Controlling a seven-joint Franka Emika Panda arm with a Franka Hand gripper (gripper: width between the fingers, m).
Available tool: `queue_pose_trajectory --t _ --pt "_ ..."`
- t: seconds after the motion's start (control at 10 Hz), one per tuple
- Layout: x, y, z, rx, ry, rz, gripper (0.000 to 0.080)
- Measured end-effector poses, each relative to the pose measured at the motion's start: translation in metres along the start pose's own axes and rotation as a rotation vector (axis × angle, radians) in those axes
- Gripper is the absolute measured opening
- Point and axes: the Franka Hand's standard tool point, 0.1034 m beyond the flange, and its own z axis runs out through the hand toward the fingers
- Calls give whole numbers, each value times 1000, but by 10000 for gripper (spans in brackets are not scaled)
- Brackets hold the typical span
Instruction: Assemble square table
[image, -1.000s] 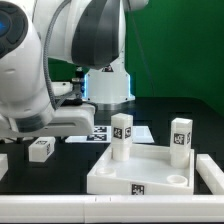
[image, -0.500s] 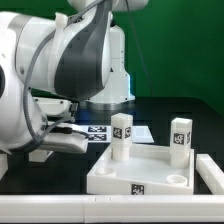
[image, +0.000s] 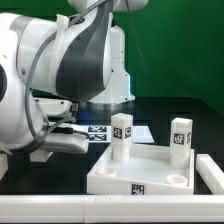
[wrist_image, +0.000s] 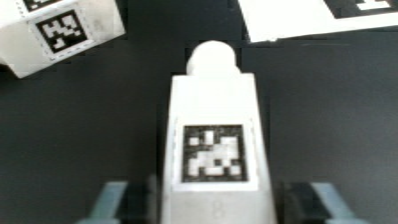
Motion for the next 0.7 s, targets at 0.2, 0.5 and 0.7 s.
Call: queue_pose_trajectory --t 0.2,0.5,0.7 --pt "0 -2 -7 -5 31 -4 283" --pt "-24 -19 -86 -28 199 -90 283" --pt "-31 -19 -80 -22 341 -93 283"
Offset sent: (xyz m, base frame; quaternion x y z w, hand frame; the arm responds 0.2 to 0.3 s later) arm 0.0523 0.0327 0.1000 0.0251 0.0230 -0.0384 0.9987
